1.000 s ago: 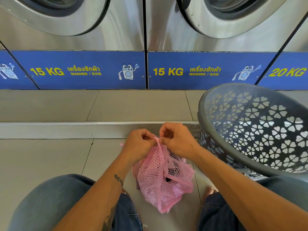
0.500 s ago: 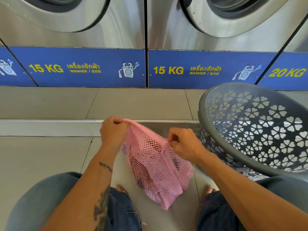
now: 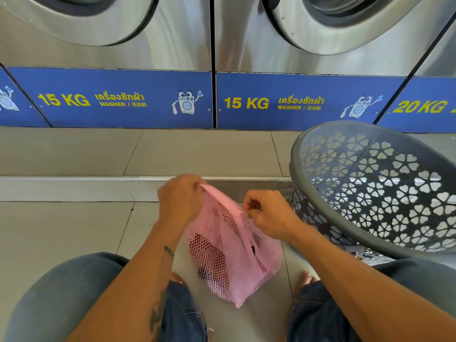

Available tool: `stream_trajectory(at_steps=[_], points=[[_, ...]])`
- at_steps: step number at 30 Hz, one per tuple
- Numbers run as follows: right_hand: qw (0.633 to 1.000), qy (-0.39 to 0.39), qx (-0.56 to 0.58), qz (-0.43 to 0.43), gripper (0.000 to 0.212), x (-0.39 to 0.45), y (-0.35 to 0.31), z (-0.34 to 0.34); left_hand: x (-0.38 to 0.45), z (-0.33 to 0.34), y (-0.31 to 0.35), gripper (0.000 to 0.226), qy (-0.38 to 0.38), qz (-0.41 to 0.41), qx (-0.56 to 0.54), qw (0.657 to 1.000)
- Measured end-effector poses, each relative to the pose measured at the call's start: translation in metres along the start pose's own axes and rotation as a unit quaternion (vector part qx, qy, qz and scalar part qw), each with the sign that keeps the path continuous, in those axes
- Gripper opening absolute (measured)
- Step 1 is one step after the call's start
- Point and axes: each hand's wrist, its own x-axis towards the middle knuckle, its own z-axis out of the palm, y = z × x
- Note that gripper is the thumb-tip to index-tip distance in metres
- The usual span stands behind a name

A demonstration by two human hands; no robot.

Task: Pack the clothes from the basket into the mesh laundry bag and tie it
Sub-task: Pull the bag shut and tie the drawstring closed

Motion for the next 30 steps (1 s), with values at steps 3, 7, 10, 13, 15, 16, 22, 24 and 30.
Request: stream_trajectory(at_steps=[3,7,10,13,15,16,22,24,30], points=[[0.998,-0.021,-0.047,0.020,0.030,-0.005,0.015,0.002,0.009,-0.015,-0.010,0.027,0.070,-0.097,-0.042,0.992],[0.998,-0.025,-0.049,0.036,0.026,-0.006,0.022,0.000,-0.003,-0.005,-0.002,0.037,-0.037,-0.023,0.079,0.996],[0.999,-0.012,-0.012,0.032,0.024,-0.003,0.014,-0.003,-0.028,0.020,0.019,0.052,-0.168,0.118,0.112,0.972],[1.000,0.000,0.018,0.020,0.021,-0.004,0.006,-0.007,-0.037,0.037,0.023,0.036,-0.208,0.151,0.121,0.959],[1.000,-0.002,0.020,0.017,0.018,-0.006,0.005,-0.008,-0.035,0.039,0.019,0.024,-0.191,0.157,0.121,0.961],[1.000,-0.007,0.019,0.015,0.018,-0.008,0.006,-0.008,-0.034,0.038,0.018,0.023,-0.179,0.157,0.112,0.965],[1.000,-0.015,-0.020,0.008,0.024,-0.011,0.017,-0.003,-0.019,0.018,0.008,0.030,-0.054,0.082,0.028,0.995],[0.999,-0.025,-0.031,0.014,0.023,-0.013,0.022,-0.002,-0.012,0.010,0.000,0.030,-0.021,0.015,-0.012,1.000],[1.000,-0.002,-0.008,0.018,0.024,-0.012,0.020,-0.004,-0.027,0.017,0.008,0.040,-0.122,0.086,0.056,0.987]])
